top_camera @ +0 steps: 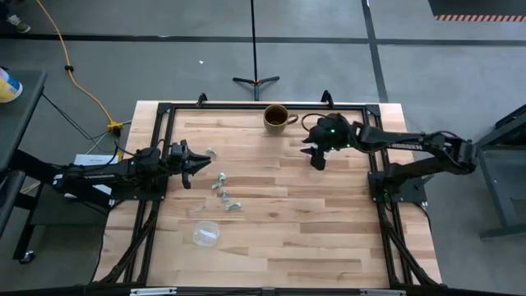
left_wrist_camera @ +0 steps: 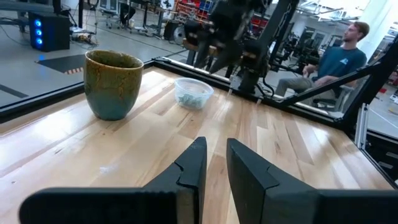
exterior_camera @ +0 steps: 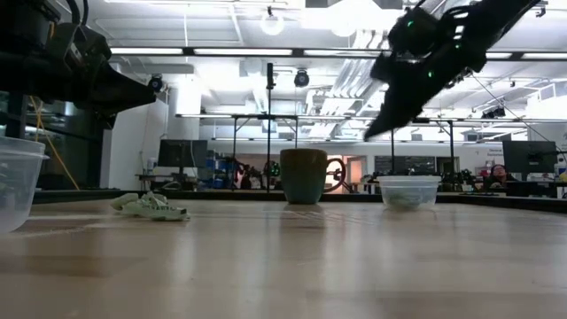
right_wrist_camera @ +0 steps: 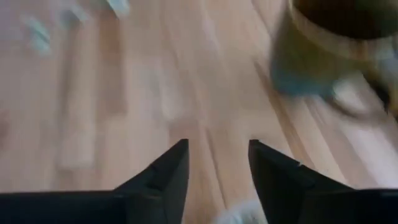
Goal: Pick and place Stevia / Truvia into bins
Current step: Put the stevia packet into the bottom transparent container
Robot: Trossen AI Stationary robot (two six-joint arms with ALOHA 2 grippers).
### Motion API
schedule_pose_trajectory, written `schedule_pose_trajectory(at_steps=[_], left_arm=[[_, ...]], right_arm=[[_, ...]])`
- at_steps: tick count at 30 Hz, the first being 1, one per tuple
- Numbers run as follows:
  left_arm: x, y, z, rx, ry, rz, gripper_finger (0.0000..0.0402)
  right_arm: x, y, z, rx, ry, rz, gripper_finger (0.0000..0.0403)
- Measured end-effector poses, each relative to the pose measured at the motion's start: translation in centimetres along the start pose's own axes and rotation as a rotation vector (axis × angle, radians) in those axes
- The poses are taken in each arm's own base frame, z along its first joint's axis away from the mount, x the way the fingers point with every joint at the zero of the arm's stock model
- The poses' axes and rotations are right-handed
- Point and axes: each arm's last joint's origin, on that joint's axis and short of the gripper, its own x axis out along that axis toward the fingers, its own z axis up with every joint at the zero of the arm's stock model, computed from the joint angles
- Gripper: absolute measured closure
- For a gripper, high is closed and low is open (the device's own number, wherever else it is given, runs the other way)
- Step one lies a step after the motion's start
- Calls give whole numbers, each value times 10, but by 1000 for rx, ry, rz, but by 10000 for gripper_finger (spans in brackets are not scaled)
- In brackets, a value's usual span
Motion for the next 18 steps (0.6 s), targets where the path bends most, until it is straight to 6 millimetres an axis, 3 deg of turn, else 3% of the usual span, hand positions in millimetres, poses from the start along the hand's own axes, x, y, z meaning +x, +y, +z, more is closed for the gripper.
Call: schedule_pose_trajectory(at_steps=[2, 6, 10, 18], left_arm=[[0, 0, 0, 0, 0, 0, 302], [0, 0, 0, 0, 0, -1, 302], [0, 0, 0, 0, 1, -4, 302], [0, 0, 0, 0, 2, -4, 302]], right_arm=[[-5, 2, -3, -30, -125, 24, 233], [-15, 9, -35, -13, -324, 34, 235], [-32, 16, -61, 75, -405, 57, 253], [-65, 41, -83, 27, -548, 49, 294]])
